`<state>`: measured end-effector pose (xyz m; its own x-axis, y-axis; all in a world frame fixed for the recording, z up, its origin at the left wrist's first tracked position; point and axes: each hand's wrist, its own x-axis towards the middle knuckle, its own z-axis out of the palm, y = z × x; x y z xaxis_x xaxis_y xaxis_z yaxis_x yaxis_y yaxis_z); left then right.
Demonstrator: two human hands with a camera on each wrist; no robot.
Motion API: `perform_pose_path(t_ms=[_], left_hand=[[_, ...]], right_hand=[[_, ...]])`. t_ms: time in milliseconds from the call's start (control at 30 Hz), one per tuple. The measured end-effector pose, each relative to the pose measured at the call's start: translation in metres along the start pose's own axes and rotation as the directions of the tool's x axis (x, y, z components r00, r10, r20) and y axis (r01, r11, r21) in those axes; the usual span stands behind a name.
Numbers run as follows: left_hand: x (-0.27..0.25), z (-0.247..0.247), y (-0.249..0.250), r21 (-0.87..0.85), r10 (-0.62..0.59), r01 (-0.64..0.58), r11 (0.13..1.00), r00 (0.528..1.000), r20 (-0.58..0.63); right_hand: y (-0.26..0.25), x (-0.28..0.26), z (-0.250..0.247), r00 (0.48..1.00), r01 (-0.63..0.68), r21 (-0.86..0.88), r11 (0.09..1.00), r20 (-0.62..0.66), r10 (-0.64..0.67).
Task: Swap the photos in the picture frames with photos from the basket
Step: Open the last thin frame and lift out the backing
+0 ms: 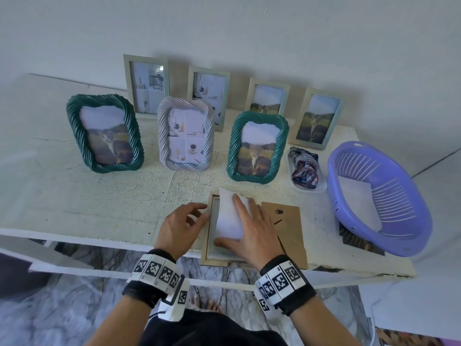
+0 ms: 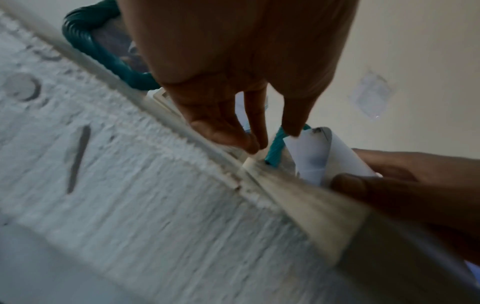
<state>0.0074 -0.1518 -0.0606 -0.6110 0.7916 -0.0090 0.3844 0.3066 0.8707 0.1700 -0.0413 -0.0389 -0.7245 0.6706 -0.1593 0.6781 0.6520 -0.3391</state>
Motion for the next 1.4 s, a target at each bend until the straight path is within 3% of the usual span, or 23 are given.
perform_pose_path(t_ms=[67, 167, 233, 300, 367, 433, 500, 567, 633, 700, 833, 867, 933, 1033, 1167, 1267, 1333, 1400], left_hand=[[-0.002, -0.003, 0.014, -0.067, 0.032, -0.033, 0.997, 0.999, -0.023], [-0.005, -0.002, 0.035, -0.298, 0.023, 0.004, 0.955, 0.996, 0.086], [-0.005, -0.002, 0.040, -0.350, 0.034, -0.009, 0.937, 0.997, 0.066], [-0.004, -0.004, 0.038, -0.378, 0.015, -0.006, 0.926, 1.000, 0.021], [-0.004, -0.008, 0.039, -0.394, -0.009, 0.009, 0.919, 1.000, 0.002], [-0.005, -0.009, 0.034, -0.353, -0.003, 0.013, 0.935, 1.000, 0.029], [-0.008, -0.008, 0.033, -0.323, 0.012, 0.014, 0.946, 0.997, 0.080], [-0.014, -0.012, 0.045, -0.315, 0.044, 0.003, 0.949, 0.989, 0.142], [-0.019, -0.010, 0.059, -0.410, 0.014, 0.083, 0.908, 0.973, 0.230], [-0.023, -0.011, 0.068, -0.518, -0.009, 0.169, 0.838, 0.955, 0.297], [-0.020, -0.008, 0.068, -0.635, -0.056, 0.181, 0.751, 0.976, 0.212], [-0.019, -0.005, 0.068, -0.670, -0.064, 0.198, 0.716, 0.974, 0.218], [-0.019, 0.003, 0.068, -0.683, -0.054, 0.184, 0.707, 0.977, 0.207], [-0.018, 0.020, 0.069, -0.546, 0.017, 0.101, 0.832, 0.978, 0.207], [-0.007, 0.049, 0.081, -0.294, -0.005, 0.056, 0.954, 0.986, 0.170], [0.001, 0.077, 0.113, -0.095, 0.164, -0.153, 0.984, 0.978, 0.127], [0.007, 0.106, 0.136, -0.053, 0.299, -0.295, 0.954, 0.926, 0.230], [0.015, 0.138, 0.155, 0.056, 0.392, -0.441, 0.896, 0.842, 0.371]], right_hand=[[-0.002, -0.004, -0.003, 0.999, 0.007, 0.068, 0.998, -0.039, -0.004], [-0.006, -0.013, -0.010, 0.999, 0.029, 0.207, 0.978, -0.039, -0.022], [-0.008, -0.021, -0.012, 0.998, 0.044, 0.375, 0.926, -0.057, -0.024], [-0.008, -0.027, -0.011, 0.981, 0.087, 0.598, 0.797, -0.190, 0.035], [-0.008, -0.031, -0.007, 0.944, 0.154, 0.806, 0.571, -0.292, 0.157], [-0.016, -0.035, -0.011, 0.931, 0.181, 0.922, 0.343, -0.272, 0.242], [-0.026, -0.041, -0.019, 0.940, 0.184, 0.947, 0.262, -0.247, 0.234], [-0.034, -0.044, -0.023, 0.961, 0.188, 0.940, 0.285, -0.236, 0.145], [-0.043, -0.046, -0.026, 0.973, 0.188, 0.915, 0.357, -0.222, 0.056], [-0.046, -0.047, -0.026, 0.972, 0.177, 0.887, 0.426, -0.226, 0.068], [-0.031, -0.050, -0.021, 0.930, 0.196, 0.742, 0.641, -0.348, 0.118], [-0.025, -0.051, -0.022, 0.941, 0.177, 0.744, 0.645, -0.319, 0.109], [-0.013, -0.055, -0.026, 0.972, 0.111, 0.845, 0.523, -0.203, 0.122], [0.012, -0.067, -0.031, 0.971, 0.018, 0.952, 0.307, -0.089, 0.220], [0.067, -0.098, -0.034, 0.944, -0.041, 0.949, 0.313, -0.066, 0.324], [0.113, -0.129, -0.039, 0.926, -0.092, 0.937, 0.338, -0.044, 0.375], [0.143, -0.149, -0.040, 0.917, -0.133, 0.937, 0.324, -0.007, 0.399], [0.168, -0.167, -0.041, 0.908, -0.164, 0.946, 0.278, 0.035, 0.418]])
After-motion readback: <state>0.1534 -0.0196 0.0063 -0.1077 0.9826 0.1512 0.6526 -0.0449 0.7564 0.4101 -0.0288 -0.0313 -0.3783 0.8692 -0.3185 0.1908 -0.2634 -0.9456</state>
